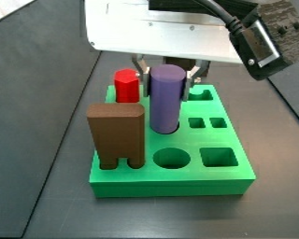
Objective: Pick up the round object. Move up. Place the round object on the fixture. Regrasp the round object. Move to above the board. Insert the round object.
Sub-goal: Insert the round object.
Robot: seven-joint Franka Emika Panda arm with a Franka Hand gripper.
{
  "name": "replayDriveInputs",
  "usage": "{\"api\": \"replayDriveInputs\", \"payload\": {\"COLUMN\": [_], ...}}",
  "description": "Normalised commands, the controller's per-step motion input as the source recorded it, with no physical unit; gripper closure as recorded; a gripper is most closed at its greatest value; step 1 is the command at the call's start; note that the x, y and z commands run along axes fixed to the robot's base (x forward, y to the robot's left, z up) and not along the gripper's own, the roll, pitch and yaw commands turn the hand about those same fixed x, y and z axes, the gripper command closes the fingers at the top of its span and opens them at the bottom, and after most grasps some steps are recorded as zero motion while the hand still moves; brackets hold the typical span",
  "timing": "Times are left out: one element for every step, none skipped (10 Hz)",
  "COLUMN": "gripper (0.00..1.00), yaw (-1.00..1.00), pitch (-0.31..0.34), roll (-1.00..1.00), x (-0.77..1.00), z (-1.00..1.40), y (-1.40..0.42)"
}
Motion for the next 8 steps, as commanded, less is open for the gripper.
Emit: {"api": "replayDriveInputs", "payload": {"gripper": [1.0, 1.0, 1.0, 1.0, 1.0, 1.0, 1.0, 1.0], "yaw": [0.17, 0.09, 0.06, 0.05, 0.04, 0.01, 0.03, 0.0], "pitch": [-0.081, -0.08, -0.08, -0.096, -0.1, -0.06, 0.0, 0.0], "roll": [0.03, 0.03, 0.23, 0.28, 0.26, 0.26, 0.08, 0.0], "x": [0.0, 0.0, -0.02, -0.02, 0.0, 0.0, 0.0, 0.0], "z": [-0.66, -0.67, -0.7, -0.75, -0.79, -0.78, -0.09, 0.0], "y": [0.08, 0.0, -0.03, -0.08, -0.1, -0.09, -0.06, 0.0]}}
